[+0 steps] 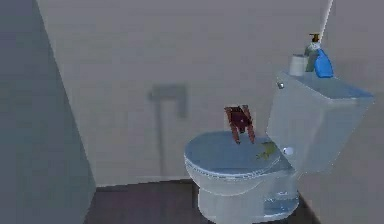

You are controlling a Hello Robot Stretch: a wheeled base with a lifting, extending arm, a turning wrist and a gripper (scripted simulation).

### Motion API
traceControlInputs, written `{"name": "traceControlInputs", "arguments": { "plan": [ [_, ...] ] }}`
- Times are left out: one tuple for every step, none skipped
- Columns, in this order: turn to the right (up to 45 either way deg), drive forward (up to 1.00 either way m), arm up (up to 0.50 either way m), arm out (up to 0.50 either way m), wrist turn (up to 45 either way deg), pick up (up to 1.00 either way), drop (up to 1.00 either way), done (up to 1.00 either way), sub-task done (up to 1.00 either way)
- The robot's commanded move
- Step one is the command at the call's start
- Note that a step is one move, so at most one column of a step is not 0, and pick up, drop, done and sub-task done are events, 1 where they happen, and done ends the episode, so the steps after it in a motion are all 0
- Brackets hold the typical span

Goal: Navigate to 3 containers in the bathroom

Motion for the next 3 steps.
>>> {"name": "traceControlInputs", "arguments": {
  "plan": [
    [12.0,0.00,0.00,0.00,0.0,0.00,0.00,0.00,0.00],
    [0.0,0.45,0.00,0.00,0.0,0.00,0.00,0.00,0.00],
    [27.0,0.00,0.00,0.00,0.0,0.00,0.00,0.00,0.00]
  ]
}}
